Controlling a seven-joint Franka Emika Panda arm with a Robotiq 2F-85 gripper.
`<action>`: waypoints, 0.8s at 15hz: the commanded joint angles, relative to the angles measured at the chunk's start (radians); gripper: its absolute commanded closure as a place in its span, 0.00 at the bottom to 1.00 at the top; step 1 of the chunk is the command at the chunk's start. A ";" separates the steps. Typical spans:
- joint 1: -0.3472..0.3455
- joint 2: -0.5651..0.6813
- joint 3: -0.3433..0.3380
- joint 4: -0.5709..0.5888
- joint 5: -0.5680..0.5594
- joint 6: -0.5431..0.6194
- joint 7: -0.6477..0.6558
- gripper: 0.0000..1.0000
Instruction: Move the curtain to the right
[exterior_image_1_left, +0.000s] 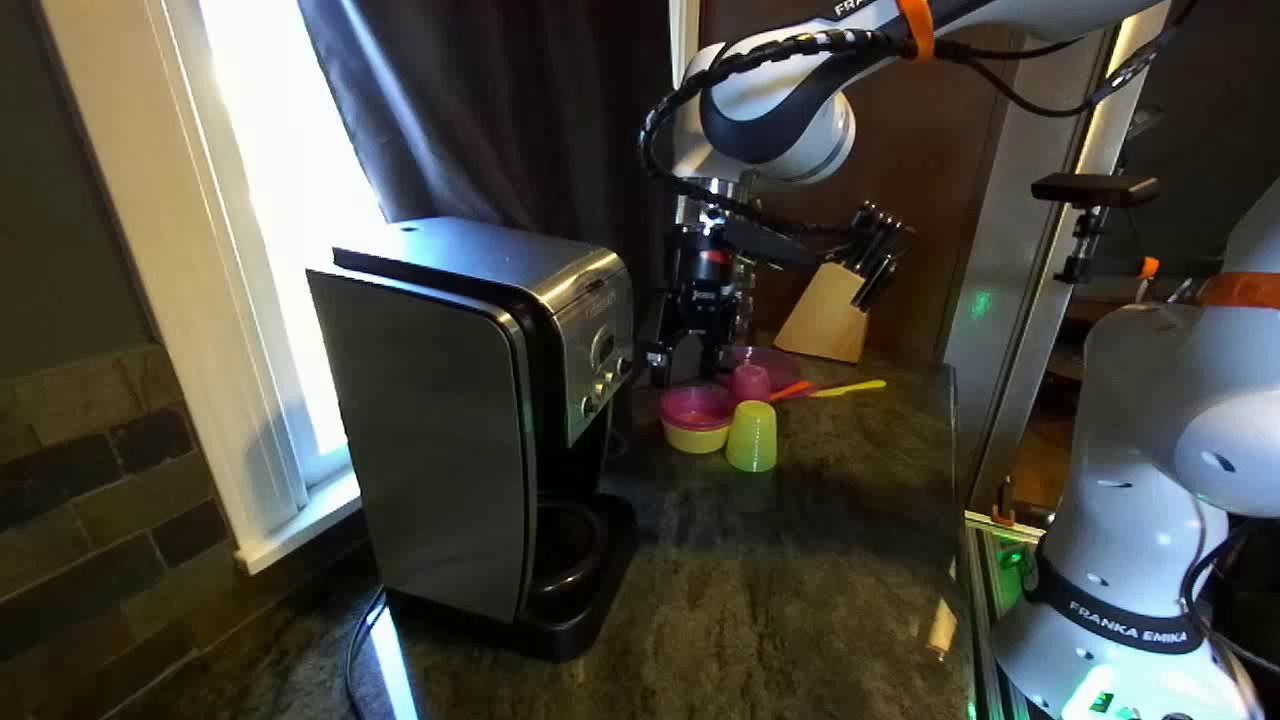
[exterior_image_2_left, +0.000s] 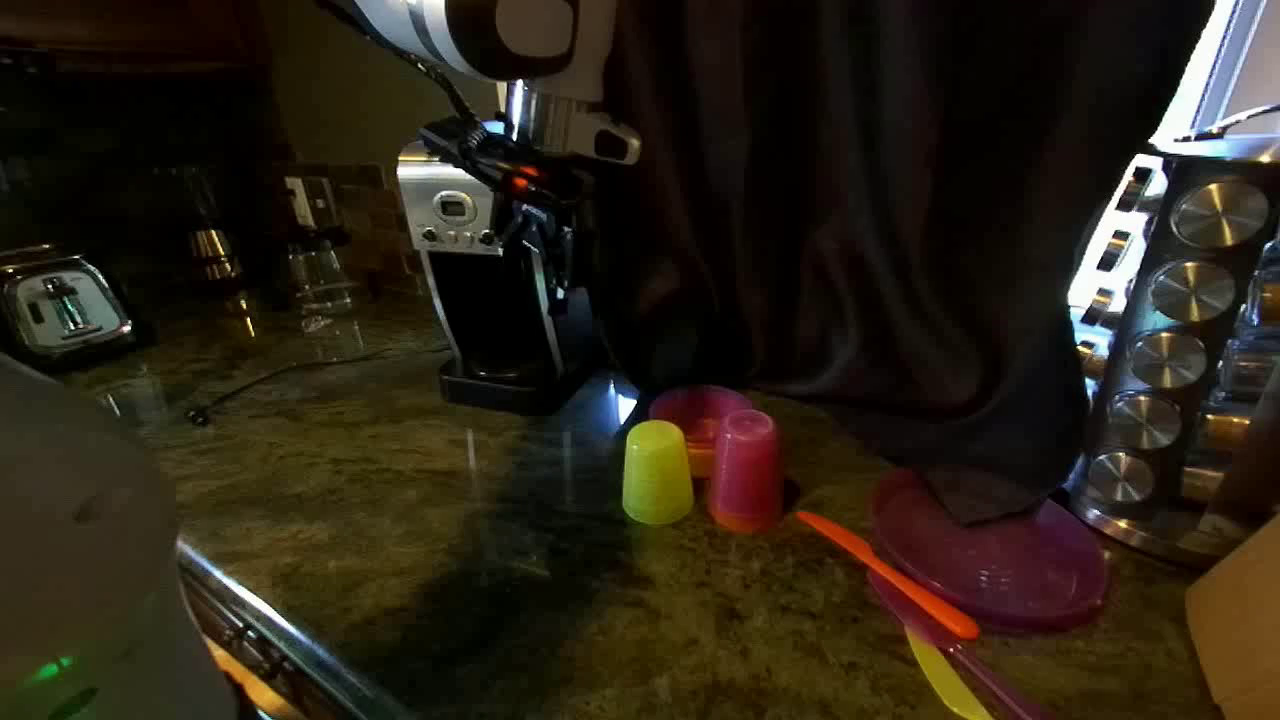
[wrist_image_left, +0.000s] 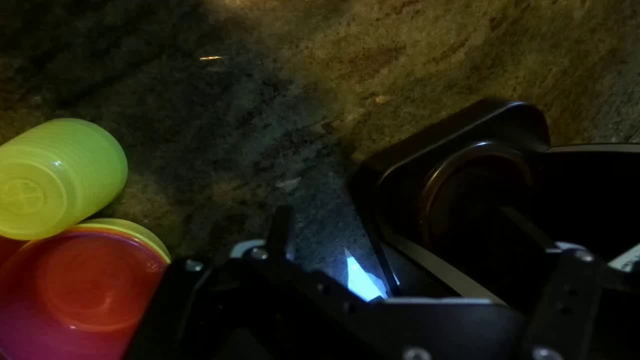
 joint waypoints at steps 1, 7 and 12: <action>-0.009 0.000 0.008 0.002 0.003 -0.003 -0.002 0.00; -0.009 0.000 0.008 0.002 0.003 -0.003 -0.002 0.00; -0.025 -0.084 0.038 0.029 -0.048 -0.012 0.060 0.00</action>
